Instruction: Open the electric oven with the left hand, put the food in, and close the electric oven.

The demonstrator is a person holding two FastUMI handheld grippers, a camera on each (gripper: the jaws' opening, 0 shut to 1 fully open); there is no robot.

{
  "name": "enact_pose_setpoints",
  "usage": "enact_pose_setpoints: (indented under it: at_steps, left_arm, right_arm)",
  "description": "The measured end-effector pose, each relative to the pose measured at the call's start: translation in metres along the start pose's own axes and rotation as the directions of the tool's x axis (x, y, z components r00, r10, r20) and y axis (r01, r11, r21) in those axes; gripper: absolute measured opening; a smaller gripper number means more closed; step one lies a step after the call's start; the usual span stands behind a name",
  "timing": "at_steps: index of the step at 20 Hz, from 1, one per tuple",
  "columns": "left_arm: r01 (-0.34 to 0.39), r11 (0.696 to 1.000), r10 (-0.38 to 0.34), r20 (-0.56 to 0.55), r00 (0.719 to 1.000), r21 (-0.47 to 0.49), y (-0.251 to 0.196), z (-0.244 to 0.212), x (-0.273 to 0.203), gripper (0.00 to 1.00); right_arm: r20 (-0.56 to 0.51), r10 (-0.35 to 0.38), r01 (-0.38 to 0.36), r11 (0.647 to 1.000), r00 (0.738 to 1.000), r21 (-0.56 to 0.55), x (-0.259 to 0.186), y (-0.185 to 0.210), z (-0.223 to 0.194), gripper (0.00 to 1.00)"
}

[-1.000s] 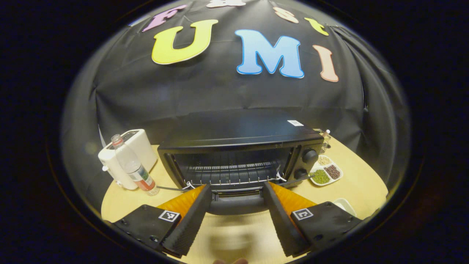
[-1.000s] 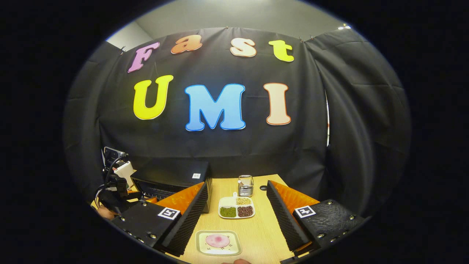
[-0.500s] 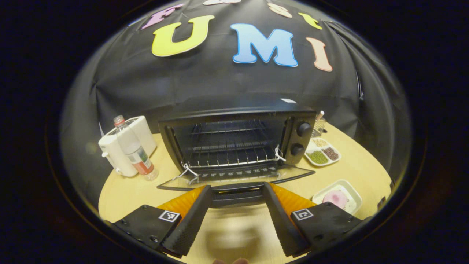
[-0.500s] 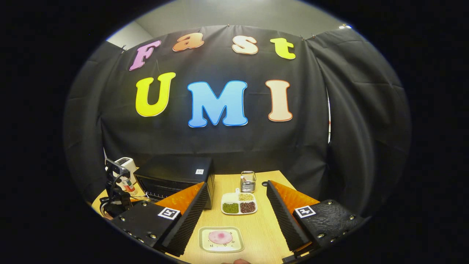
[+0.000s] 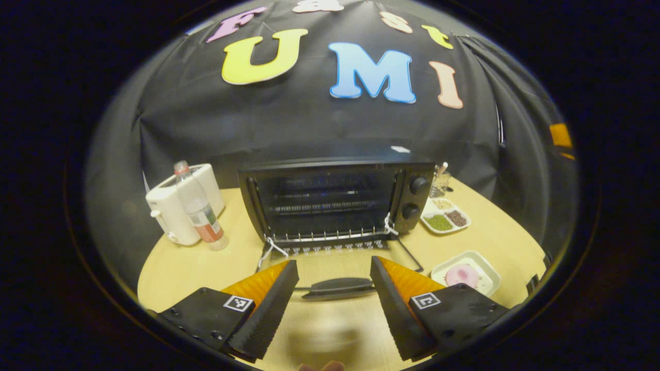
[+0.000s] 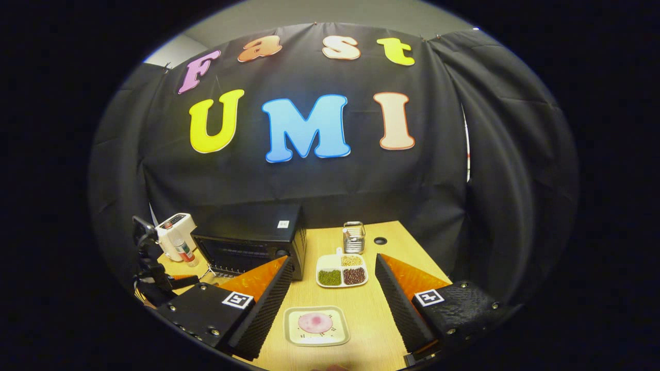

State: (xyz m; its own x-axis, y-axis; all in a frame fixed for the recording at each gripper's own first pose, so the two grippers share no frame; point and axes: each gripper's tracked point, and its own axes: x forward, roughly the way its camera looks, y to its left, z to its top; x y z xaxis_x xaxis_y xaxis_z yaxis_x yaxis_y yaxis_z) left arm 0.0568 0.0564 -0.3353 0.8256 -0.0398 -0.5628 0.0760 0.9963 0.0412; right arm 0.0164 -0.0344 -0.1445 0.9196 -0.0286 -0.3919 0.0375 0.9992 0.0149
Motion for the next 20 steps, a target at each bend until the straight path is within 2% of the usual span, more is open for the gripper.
enact_pose_setpoints:
  at_steps: [1,2,5,9,11,13,15,20]
  left_arm:
    - [0.002,1.000,-0.002,0.041,0.999,-0.004,-0.001,0.016,-0.012,0.96]
    - [0.002,1.000,-0.002,0.081,0.997,-0.007,-0.001,0.033,-0.023,0.98]
    - [-0.007,1.000,0.011,0.201,0.980,-0.018,-0.001,0.082,-0.058,0.98]
    - [-0.010,0.999,0.025,0.307,0.951,-0.049,0.004,0.128,-0.099,0.92]
    - [-0.027,0.998,0.045,0.334,0.942,-0.059,0.015,0.138,-0.114,0.92]
    - [-0.054,0.997,0.070,0.362,0.929,-0.056,0.025,0.148,-0.131,0.98]
    - [-0.083,0.996,0.091,0.373,0.923,-0.039,0.033,0.147,-0.141,0.98]
    - [-0.128,0.991,0.137,0.327,0.935,-0.050,0.051,0.123,-0.153,0.98]
  right_arm:
    - [-0.042,0.014,-0.014,1.000,0.999,0.009,0.006,-0.002,-0.010,0.98]
    - [-0.091,0.027,-0.025,0.999,0.996,0.022,0.014,-0.004,-0.021,0.98]
    - [-0.226,0.046,-0.034,0.998,0.973,0.056,0.030,-0.015,-0.048,0.98]
    - [-0.368,0.095,-0.071,0.994,0.925,0.078,0.048,-0.017,-0.077,0.98]
    - [-0.442,0.114,-0.083,0.993,0.890,0.088,0.059,-0.020,-0.097,0.98]
    - [-0.502,0.116,-0.084,0.993,0.857,0.086,0.067,-0.026,-0.119,0.98]
    - [-0.542,0.111,-0.074,0.993,0.833,0.089,0.075,-0.030,-0.136,0.99]
    - [-0.639,0.073,-0.064,0.997,0.766,0.037,0.098,-0.037,-0.189,0.99]
